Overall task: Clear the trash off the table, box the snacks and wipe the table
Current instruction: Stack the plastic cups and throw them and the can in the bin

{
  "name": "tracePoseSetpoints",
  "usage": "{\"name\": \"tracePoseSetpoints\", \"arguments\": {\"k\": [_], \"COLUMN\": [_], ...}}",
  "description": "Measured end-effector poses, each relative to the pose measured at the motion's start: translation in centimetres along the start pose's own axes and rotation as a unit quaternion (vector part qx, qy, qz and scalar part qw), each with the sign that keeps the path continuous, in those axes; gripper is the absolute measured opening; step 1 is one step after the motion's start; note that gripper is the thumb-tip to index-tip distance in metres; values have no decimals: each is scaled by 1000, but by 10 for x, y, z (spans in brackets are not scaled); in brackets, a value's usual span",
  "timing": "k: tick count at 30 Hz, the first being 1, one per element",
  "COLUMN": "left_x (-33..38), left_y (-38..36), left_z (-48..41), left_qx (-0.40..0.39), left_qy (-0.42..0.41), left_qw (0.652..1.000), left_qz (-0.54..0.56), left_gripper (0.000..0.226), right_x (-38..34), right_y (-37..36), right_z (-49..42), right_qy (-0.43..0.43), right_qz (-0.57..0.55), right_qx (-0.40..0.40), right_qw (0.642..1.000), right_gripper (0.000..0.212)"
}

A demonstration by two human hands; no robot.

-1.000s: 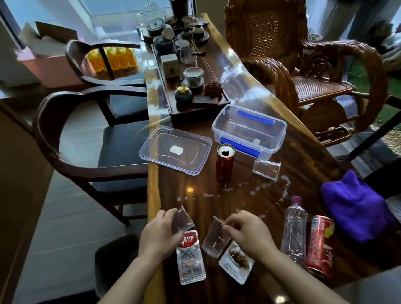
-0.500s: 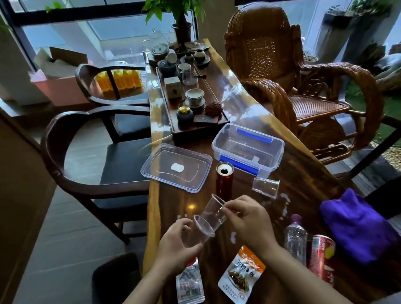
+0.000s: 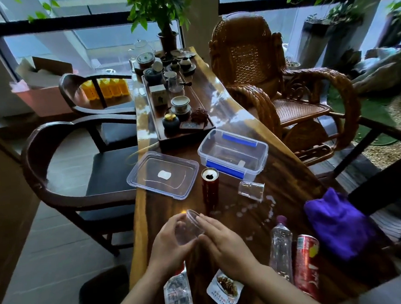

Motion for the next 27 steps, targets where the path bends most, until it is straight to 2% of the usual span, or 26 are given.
{"name": "tracePoseSetpoints", "arguments": {"k": [4,7,11,14,17,22,27], "left_x": [-2,1,6,8,8,8,5], "left_y": [-10,-16,-19,-18,-17,-15,-13], "left_z": [-2,-6,-13,-18,-23,-30,-33], "left_qx": [-28,-36,-21,-18,-10,4,9], "left_qy": [9,17,38,47,48,59,66], "left_qw": [1000,999,999,999,999,998,997], "left_qz": [8,10,10,0,-8,-17,-23], "left_gripper": [71,71,81,88,88,84,83], "right_x": [10,24,67,101,129,152,164], "right_y": [9,24,52,78,99,110,106], "right_z": [6,7,-7,-28,-54,-89,-105], "right_qy": [-19,-54,-157,-259,-323,-403,-446], "right_qz": [-46,-48,16,18,32,9,14], "right_qx": [4,44,110,148,174,191,164], "right_qw": [999,996,981,954,930,895,880], "right_gripper": [43,34,31,26,26,32,37]}}
Point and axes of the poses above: each hand's wrist, its own z-axis away from the middle knuckle, its own y-axis out of the back of the hand, x = y × z, the point moved 1 cm from there along -z, towards the middle knuckle, and after that the axes turned 5 degrees about -y, right-handed, at the moved point
